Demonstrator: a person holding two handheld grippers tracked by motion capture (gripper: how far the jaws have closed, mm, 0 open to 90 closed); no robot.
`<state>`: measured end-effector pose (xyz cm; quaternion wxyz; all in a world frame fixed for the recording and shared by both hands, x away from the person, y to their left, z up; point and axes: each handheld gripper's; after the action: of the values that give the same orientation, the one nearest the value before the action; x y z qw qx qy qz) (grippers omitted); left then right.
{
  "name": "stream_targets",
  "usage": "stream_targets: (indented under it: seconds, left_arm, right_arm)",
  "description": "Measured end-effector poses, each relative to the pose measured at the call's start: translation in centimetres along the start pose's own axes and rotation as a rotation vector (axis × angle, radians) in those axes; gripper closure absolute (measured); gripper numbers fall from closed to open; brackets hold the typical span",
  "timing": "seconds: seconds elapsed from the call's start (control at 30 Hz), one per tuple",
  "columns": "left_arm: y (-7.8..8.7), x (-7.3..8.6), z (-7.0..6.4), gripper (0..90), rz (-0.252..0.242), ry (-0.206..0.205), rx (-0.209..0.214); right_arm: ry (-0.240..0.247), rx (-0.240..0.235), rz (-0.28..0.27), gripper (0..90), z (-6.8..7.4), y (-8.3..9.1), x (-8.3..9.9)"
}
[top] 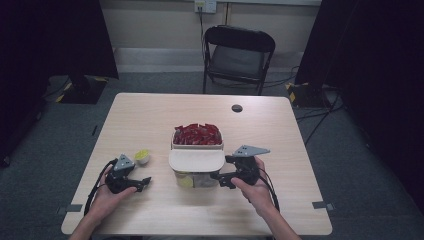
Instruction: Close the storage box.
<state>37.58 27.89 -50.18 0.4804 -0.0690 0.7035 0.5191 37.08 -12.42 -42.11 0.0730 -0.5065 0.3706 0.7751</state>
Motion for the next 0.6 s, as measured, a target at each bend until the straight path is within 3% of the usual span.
stream_targets:
  seconds: [0.6]
  left_arm:
    - [0.0,0.0,0.0,14.8,0.001,-0.001,0.001]
  right_arm:
    - [-0.009,0.018,0.051,15.1,-0.4,-0.7,2.0]
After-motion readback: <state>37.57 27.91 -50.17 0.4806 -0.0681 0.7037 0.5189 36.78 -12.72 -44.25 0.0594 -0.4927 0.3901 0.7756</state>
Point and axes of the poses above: each handheld gripper's, and its own axes: y roughly backward along the jaws, x roughly out of its underside, z roughly to its left, and after that the axes turned 1 degree about -z, right-handed
